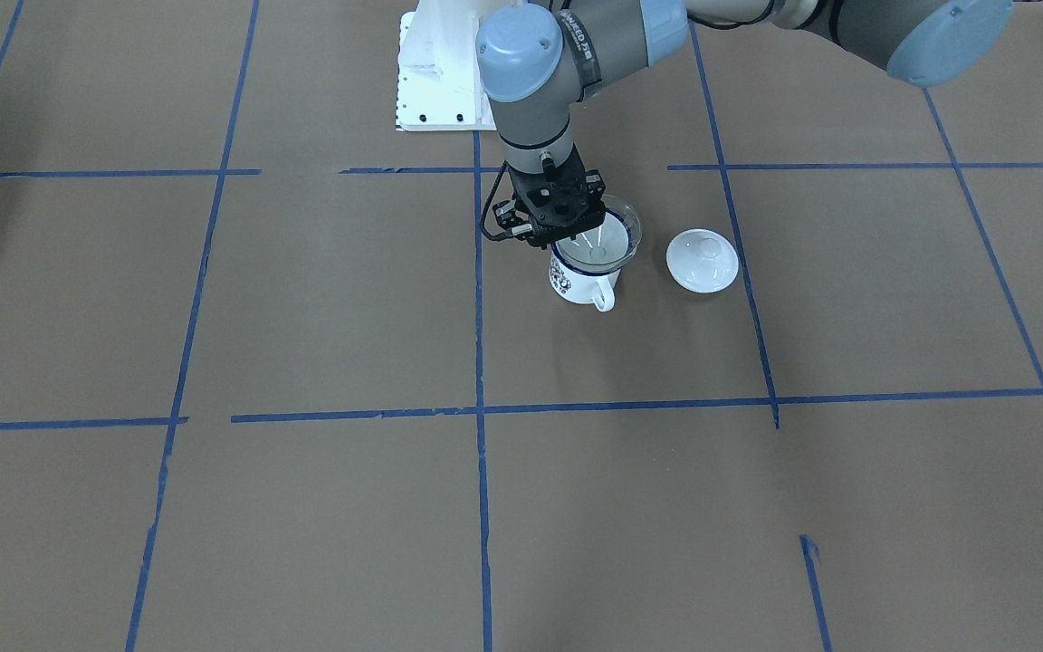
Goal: Remove funnel from cup
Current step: 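Lower the left gripper and grasp the funnel's rim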
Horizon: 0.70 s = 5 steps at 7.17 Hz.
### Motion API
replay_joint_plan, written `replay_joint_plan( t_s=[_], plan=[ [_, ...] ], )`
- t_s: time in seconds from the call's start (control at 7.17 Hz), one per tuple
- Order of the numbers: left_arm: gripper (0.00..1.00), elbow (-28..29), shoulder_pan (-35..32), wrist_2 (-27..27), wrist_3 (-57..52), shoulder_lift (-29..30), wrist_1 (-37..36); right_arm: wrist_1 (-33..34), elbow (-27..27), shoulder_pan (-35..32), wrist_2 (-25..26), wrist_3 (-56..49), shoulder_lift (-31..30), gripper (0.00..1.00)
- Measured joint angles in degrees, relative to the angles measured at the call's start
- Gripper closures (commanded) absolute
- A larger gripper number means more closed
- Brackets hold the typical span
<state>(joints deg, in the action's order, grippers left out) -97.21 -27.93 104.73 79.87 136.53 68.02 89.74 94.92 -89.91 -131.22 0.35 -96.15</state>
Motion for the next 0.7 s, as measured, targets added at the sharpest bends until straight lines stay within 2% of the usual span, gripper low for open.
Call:
replay_joint_plan(
  t_s=[0.14, 0.42, 0.7],
  plan=[
    [0.64, 0.0, 0.0, -0.1, -0.7, -0.1, 0.0, 0.0, 0.0, 0.0, 0.0, 0.0, 0.0, 0.0],
    [0.99, 0.0, -0.2, -0.1, -1.7, -0.2, 0.0, 0.0, 0.0, 0.0, 0.0, 0.0, 0.0, 0.0],
    [1.0, -0.3, -0.4, -0.1, -1.8, -0.2, 0.0, 0.0, 0.0, 0.0, 0.0, 0.0, 0.0, 0.0]
  ],
)
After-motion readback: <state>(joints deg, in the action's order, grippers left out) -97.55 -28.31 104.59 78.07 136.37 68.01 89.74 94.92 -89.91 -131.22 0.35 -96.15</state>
